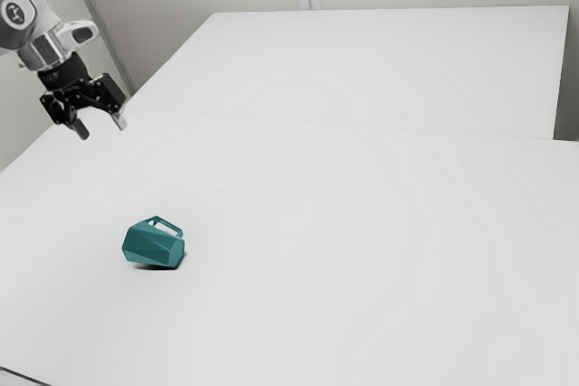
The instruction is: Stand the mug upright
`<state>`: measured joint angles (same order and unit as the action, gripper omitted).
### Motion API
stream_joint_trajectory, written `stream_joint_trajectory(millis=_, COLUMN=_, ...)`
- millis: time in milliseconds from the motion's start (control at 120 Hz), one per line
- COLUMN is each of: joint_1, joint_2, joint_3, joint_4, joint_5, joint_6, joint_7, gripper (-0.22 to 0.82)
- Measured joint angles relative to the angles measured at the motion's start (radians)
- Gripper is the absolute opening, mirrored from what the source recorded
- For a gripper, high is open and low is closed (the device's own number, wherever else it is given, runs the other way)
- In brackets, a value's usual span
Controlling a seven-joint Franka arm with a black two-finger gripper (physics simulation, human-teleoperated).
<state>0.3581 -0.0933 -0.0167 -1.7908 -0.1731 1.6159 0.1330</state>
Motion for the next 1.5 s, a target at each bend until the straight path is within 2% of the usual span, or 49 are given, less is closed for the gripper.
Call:
stream_joint_trajectory(millis=367, joint_1=0.162, joint_2=-0.019, joint_3=0.001, joint_4=-0.201, joint_5=-0.203, joint_6=0.130, joint_7=0.200, gripper=0.58)
stream_joint_trajectory(millis=675, joint_1=0.280, joint_2=0.036, joint_3=0.003, joint_4=-0.309, joint_5=-0.395, joint_6=0.182, joint_7=0.428, gripper=0.58)
stream_joint_trajectory(millis=833, joint_1=0.311, joint_2=0.087, joint_3=0.003, joint_4=-0.357, joint_5=-0.496, joint_6=0.210, joint_7=0.573, gripper=0.58)
stream_joint_trajectory(millis=1117, joint_1=0.346, joint_2=0.193, joint_3=0.003, joint_4=-0.362, joint_5=-0.581, joint_6=0.233, joint_7=0.797, gripper=0.58)
stream_joint_trajectory(millis=1500, joint_1=0.345, joint_2=0.273, joint_3=0.003, joint_4=-0.362, joint_5=-0.581, joint_6=0.206, joint_7=0.898, gripper=0.58)
